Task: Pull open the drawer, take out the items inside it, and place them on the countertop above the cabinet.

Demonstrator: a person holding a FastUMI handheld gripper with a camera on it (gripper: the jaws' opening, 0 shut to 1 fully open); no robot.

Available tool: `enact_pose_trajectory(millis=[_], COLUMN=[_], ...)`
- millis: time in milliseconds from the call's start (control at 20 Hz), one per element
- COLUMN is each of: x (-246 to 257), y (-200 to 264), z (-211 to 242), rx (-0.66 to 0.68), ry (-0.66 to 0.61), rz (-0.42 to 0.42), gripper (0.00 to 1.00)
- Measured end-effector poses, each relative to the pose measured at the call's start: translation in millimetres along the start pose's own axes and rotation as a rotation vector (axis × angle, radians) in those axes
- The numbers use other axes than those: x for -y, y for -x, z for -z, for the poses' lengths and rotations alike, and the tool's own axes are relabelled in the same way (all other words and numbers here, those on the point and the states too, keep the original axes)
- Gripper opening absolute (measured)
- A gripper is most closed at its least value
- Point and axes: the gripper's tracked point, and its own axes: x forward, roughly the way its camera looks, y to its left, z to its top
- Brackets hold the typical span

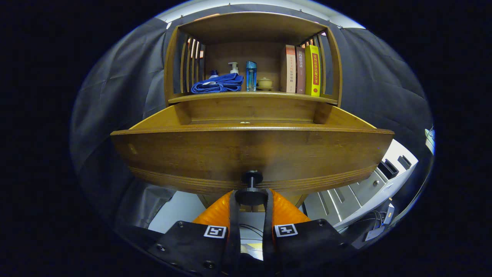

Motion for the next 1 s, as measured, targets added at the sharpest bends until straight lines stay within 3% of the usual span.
enact_pose_trajectory(millis=[50, 250, 300, 550, 800, 1000], x=[-0.7, 3.3, 3.8, -2.2, -13.2, -24.6], y=[0.2, 0.0, 1.2, 17.5, 14.6, -18.6], z=[0.8, -20.3, -35.6, -97.8, -146.6, -150.8], rx=[0.002, 0.031, 0.054, 0.121, 0.166, 0.112], ry=[0.000, -0.025, -0.030, 0.004, -0.034, -0.018], rz=[-0.002, 0.022, 0.028, 0.036, 0.019, 0.005], gripper=[0.32, 0.53, 0.54, 0.89, 0.96, 0.97])
